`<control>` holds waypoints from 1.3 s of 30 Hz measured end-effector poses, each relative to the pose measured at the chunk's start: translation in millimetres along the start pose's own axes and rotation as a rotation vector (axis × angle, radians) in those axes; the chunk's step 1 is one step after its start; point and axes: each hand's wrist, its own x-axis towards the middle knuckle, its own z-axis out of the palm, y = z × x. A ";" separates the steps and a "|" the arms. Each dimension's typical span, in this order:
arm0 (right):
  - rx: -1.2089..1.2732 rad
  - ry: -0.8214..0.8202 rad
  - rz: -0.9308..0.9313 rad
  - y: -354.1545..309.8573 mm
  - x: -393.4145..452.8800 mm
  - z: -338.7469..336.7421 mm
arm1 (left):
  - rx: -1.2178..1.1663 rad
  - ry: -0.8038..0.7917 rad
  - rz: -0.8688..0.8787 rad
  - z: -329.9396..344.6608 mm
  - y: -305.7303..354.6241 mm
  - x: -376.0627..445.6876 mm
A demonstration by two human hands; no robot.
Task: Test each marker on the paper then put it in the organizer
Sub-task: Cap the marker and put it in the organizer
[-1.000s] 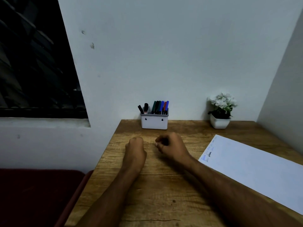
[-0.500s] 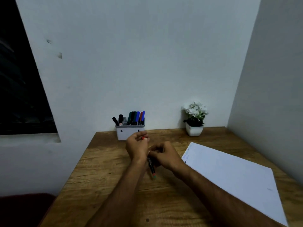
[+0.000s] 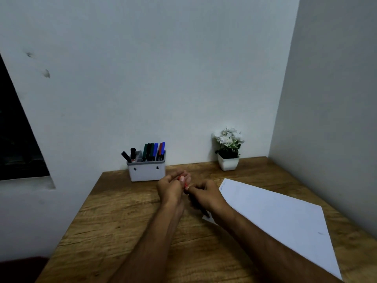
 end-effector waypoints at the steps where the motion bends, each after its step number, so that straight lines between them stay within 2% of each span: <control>1: -0.003 0.007 -0.003 1.8 1.3 -1.4 | -0.007 -0.018 -0.022 -1.4 -0.3 -0.7; 4: -0.060 0.033 -0.030 4.7 3.3 -3.8 | -0.018 -0.042 -0.061 -4.4 -1.3 -2.2; 14: -0.162 0.096 0.000 1.7 4.2 -9.4 | -0.102 0.028 -0.178 -1.5 -4.9 2.6; 18: -0.203 0.109 0.011 11.7 1.8 -13.1 | -0.149 0.111 -0.078 -13.6 4.8 17.9; 21: -0.189 0.118 0.007 19.8 0.8 -21.3 | 0.089 0.107 0.057 -23.9 4.9 30.3; 25: -0.124 0.109 -0.014 18.9 4.6 -28.5 | 0.472 0.005 0.181 -25.7 -10.7 29.2; 31: 0.057 0.046 -0.016 23.6 1.1 -41.1 | 0.876 -0.075 0.343 -28.2 -26.2 36.8; 33: 0.193 0.014 -0.007 25.2 -2.5 -45.0 | 0.947 -0.074 0.377 -29.0 -30.5 39.4; 39: 0.399 -0.025 -0.048 24.9 -3.8 -60.9 | 0.977 -0.032 0.442 -27.8 -33.0 37.4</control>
